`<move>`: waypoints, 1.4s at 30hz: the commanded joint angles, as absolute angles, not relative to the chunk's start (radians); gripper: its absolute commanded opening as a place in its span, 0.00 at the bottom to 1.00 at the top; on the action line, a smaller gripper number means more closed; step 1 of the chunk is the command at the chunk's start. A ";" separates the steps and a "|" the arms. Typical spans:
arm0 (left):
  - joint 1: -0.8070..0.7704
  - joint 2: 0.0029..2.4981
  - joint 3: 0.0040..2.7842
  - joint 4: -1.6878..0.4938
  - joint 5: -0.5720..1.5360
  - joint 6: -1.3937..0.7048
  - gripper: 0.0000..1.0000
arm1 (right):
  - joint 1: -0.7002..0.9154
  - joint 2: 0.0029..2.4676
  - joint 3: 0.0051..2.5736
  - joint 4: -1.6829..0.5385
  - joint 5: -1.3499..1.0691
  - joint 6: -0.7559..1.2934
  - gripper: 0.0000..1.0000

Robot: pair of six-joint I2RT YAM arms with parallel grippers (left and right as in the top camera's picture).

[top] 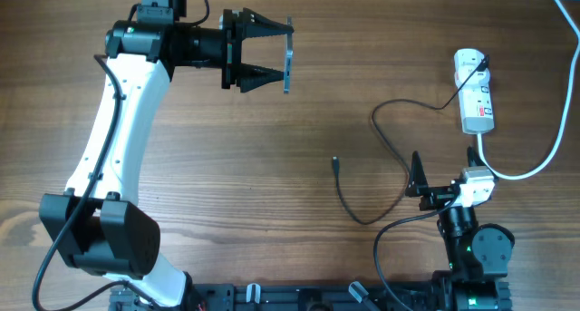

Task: Plug charger to phone and switch on socket

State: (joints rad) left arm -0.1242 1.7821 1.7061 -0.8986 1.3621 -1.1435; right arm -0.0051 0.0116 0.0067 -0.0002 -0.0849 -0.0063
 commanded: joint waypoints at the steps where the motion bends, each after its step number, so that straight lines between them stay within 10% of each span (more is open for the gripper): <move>1: -0.122 1.752 1.717 -0.894 1.389 -1.161 0.61 | 0.000 0.004 0.006 0.001 -0.075 -0.024 1.00; 42: -0.149 1.752 1.717 -0.894 1.360 -1.194 0.61 | 0.000 0.004 0.006 0.001 -0.075 -0.024 1.00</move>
